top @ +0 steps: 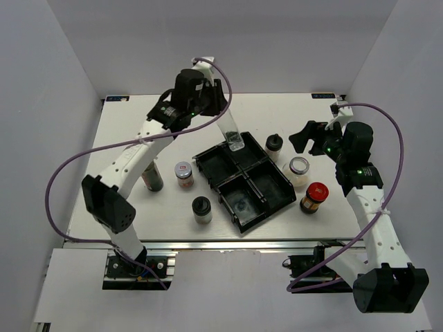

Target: Organize the condiment bottles

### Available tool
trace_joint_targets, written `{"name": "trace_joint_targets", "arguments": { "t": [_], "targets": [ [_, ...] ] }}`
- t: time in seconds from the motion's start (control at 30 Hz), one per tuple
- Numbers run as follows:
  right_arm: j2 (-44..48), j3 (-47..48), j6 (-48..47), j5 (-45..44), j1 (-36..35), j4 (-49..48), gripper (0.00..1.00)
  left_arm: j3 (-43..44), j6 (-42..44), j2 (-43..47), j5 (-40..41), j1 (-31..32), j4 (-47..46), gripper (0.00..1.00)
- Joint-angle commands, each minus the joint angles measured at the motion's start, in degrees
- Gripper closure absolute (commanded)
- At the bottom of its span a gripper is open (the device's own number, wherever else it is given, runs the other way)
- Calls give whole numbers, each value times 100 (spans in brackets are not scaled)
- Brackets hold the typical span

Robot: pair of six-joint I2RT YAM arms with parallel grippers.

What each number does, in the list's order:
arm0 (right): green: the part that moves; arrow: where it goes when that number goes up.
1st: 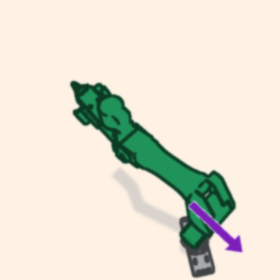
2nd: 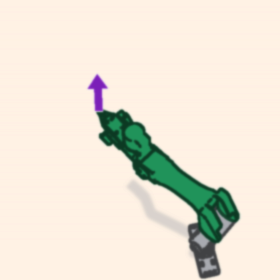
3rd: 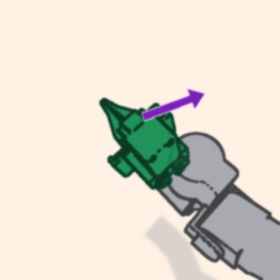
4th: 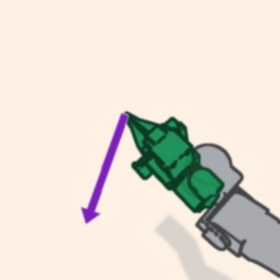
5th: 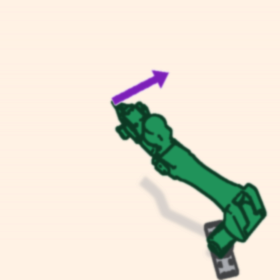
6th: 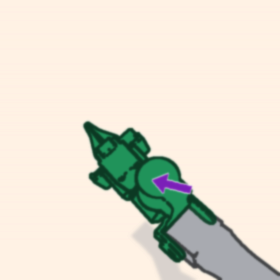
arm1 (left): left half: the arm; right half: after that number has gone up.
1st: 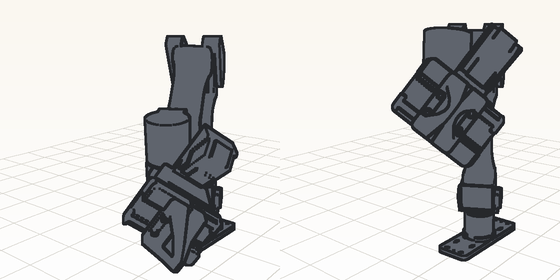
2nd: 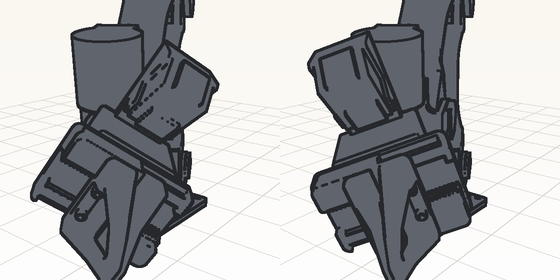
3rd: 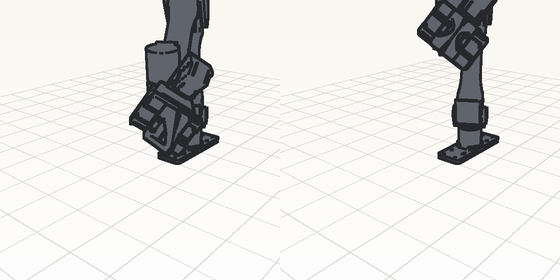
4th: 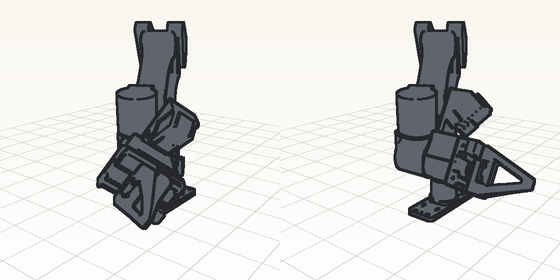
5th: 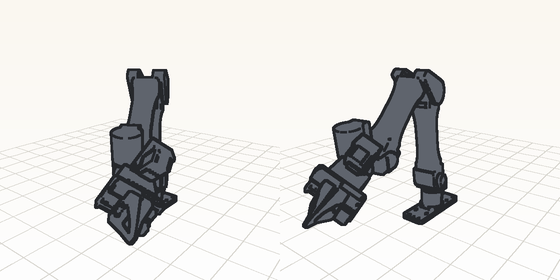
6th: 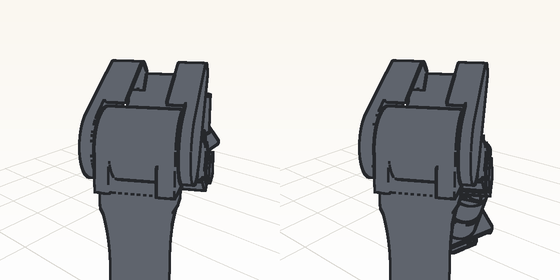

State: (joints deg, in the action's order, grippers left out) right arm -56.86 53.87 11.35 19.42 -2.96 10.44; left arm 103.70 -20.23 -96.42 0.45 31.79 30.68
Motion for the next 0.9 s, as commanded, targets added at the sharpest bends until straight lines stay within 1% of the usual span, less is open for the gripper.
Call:
{"name": "trace_joint_targets", "arguments": {
  "t": [0.0,0.1,0.37,0.47,0.63,0.67,0.7,0.77,0.8,0.87],
  "targets": [
    [166,36,-54,-289,15,-174,11,475,124,-69,34,125,-694,100],
    [193,-8,-81,-403,15,-173,11,554,273,-359,130,327,-747,100],
    [149,-17,-90,-536,15,-182,11,923,687,-1132,465,828,-476,100],
    [123,-17,-98,-597,15,-182,11,1038,792,-1317,570,942,-413,100],
    [35,-8,-98,-588,15,-165,11,959,915,-1414,745,1118,-448,100],
    [17,1,-107,-580,15,-156,11,942,942,-1432,790,1188,-431,92],
    [-9,1,-107,-606,15,-147,11,933,1003,-1467,825,1215,-405,88],
    [-36,10,-107,-624,15,-138,11,915,1056,-1502,974,1320,-335,83],
    [-53,19,-98,-624,15,-130,11,906,1047,-1511,1070,1347,-326,77],
    [-62,36,-107,-615,15,-103,11,854,1012,-1502,1229,1391,-308,59]
  ]
}}
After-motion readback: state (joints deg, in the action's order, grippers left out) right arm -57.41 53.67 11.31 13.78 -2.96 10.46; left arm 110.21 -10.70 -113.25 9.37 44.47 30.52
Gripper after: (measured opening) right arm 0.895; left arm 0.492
